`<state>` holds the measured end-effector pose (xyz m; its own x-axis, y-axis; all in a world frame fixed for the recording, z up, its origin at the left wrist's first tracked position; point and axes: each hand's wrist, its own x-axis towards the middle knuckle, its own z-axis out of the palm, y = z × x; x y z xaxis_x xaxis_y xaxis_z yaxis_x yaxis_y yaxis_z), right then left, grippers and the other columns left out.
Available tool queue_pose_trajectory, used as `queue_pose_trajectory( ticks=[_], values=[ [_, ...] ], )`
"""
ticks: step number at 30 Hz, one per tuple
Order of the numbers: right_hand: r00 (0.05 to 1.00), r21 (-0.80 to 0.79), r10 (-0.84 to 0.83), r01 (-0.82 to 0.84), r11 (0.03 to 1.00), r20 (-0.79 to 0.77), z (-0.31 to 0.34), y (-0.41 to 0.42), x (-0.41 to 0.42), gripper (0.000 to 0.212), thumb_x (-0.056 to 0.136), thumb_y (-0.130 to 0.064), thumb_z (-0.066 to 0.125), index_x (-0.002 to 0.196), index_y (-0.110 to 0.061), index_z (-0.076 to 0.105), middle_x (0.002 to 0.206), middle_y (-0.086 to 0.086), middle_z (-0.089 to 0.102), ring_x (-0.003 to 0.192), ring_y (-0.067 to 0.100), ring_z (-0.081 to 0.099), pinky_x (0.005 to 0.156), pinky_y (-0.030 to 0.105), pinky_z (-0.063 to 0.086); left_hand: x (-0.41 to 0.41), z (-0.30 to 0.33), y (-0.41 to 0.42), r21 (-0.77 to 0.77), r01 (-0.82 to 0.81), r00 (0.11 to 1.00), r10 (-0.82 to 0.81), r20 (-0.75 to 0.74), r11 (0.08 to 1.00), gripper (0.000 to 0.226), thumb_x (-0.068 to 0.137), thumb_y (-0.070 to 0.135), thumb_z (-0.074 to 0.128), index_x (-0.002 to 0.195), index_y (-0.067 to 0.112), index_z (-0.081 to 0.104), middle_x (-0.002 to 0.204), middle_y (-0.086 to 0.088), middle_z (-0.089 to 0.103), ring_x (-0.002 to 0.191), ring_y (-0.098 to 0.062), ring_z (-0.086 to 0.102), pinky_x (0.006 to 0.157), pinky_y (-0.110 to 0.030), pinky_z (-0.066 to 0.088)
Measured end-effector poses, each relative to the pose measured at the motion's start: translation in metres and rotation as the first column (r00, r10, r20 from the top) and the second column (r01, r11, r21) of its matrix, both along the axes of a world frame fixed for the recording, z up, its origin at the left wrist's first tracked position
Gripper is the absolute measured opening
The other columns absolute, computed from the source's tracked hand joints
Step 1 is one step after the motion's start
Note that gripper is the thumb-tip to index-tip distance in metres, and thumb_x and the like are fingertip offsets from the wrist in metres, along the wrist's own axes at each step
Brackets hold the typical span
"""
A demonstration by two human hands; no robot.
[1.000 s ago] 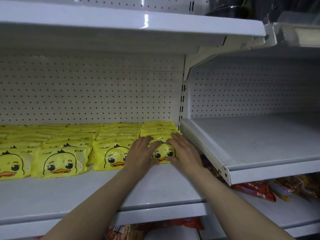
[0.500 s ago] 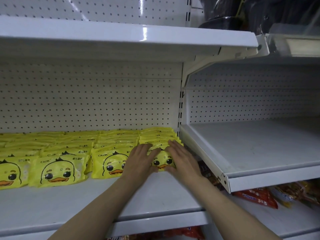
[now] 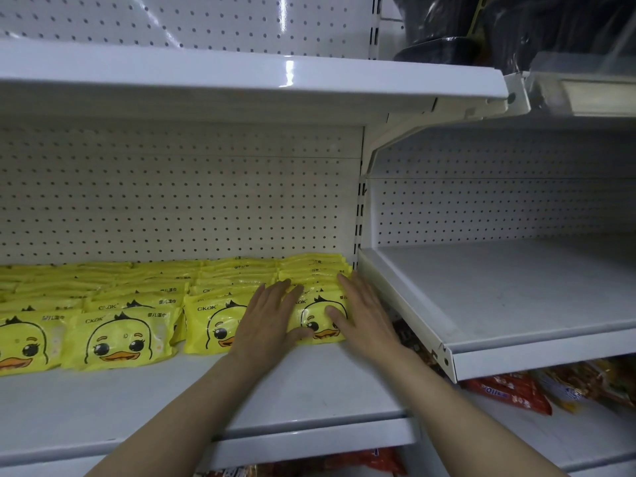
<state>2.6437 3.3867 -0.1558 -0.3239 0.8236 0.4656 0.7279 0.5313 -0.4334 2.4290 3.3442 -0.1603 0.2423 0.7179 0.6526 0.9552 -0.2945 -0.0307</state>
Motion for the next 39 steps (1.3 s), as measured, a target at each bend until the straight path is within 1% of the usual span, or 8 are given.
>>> queue_pose_trajectory(
  ticks=[4,10,19,25,29,32,35,39],
  values=[
    [0.998,-0.107,-0.039,0.032,0.994,-0.057,0.004,0.005,-0.006,0.074,0.096,-0.058,0.045,0.156,-0.030,0.014,0.166,0.002,0.000,0.152,0.018,0.001,0.120,0.039,0.015,0.002,-0.005,0.002,-0.042,-0.021,0.999,0.020,-0.029,0.999,0.084,0.081,0.074,0.039,0.141,0.016,0.045,0.140,-0.014,0.050,0.129,-0.031,0.048,0.111,-0.048,0.029],
    [0.998,-0.134,0.001,-0.010,0.991,-0.067,0.005,0.004,-0.020,0.077,0.093,-0.064,0.044,0.156,-0.031,0.015,0.165,0.000,-0.002,0.152,0.018,0.002,0.120,0.040,0.016,-0.001,-0.010,0.007,-0.018,-0.025,0.998,0.024,-0.053,1.000,0.091,0.065,0.060,0.077,0.139,0.017,0.047,0.133,-0.015,0.056,0.122,-0.032,0.056,0.106,-0.050,0.036],
    [0.997,-0.012,-0.035,0.036,0.999,0.074,0.006,-0.005,-0.007,0.073,0.092,-0.063,0.048,0.154,-0.035,0.021,0.165,0.000,-0.001,0.151,0.019,0.007,0.118,0.037,0.022,-0.012,-0.011,0.001,-0.002,0.012,0.996,-0.012,-0.089,1.000,0.086,0.076,0.058,0.070,0.146,0.021,0.038,0.144,-0.014,0.047,0.133,-0.032,0.045,0.111,-0.048,0.031],
    [0.995,-0.018,-0.068,0.069,0.997,0.079,0.003,-0.014,-0.006,0.071,0.093,-0.057,0.052,0.154,-0.034,0.023,0.165,0.002,0.001,0.151,0.020,0.010,0.114,0.038,0.030,-0.022,-0.011,-0.021,0.014,-0.013,0.999,0.014,-0.052,1.000,0.070,0.073,0.048,0.077,0.134,0.024,0.053,0.124,-0.007,0.058,0.104,-0.029,0.058,0.080,-0.040,0.052],
    [0.990,-0.035,-0.095,0.099,0.994,0.104,-0.001,-0.018,-0.011,0.071,0.094,-0.054,0.051,0.154,-0.033,0.019,0.165,0.003,0.000,0.152,0.022,0.008,0.117,0.037,0.026,-0.021,-0.011,-0.019,-0.066,0.046,0.999,-0.046,-0.003,0.997,0.071,0.074,0.038,0.079,0.136,0.020,0.051,0.125,-0.012,0.057,0.107,-0.031,0.059,0.085,-0.041,0.052],
    [0.961,0.054,-0.185,0.178,0.983,0.206,0.004,-0.022,-0.012,0.073,0.094,-0.057,0.048,0.155,-0.034,0.017,0.165,0.006,0.001,0.151,0.029,0.005,0.121,0.042,0.011,-0.024,-0.007,-0.022,-0.071,0.053,0.998,-0.054,-0.015,0.996,0.070,0.077,0.043,0.074,0.139,0.023,0.049,0.129,-0.010,0.057,0.112,-0.029,0.057,0.088,-0.040,0.050],
    [0.956,0.180,-0.147,0.103,0.978,0.254,0.010,-0.024,-0.023,0.071,0.093,-0.056,0.050,0.154,-0.034,0.022,0.165,0.008,0.005,0.152,0.028,0.001,0.123,0.046,0.004,-0.034,-0.004,-0.028,-0.024,0.001,0.998,-0.003,-0.065,1.000,0.070,0.073,0.050,0.076,0.135,0.025,0.053,0.126,-0.008,0.059,0.107,-0.029,0.058,0.083,-0.040,0.052],
    [0.960,0.143,-0.070,0.031,0.989,0.272,0.009,-0.032,-0.044,0.069,0.090,-0.055,0.054,0.151,-0.041,0.025,0.165,0.004,0.002,0.152,0.025,-0.004,0.121,0.053,0.006,-0.051,-0.003,-0.039,0.018,-0.123,0.991,0.123,-0.059,0.992,0.073,0.064,0.046,0.084,0.129,0.026,0.059,0.125,-0.012,0.058,0.103,-0.033,0.058,0.076,-0.041,0.052]
  ],
)
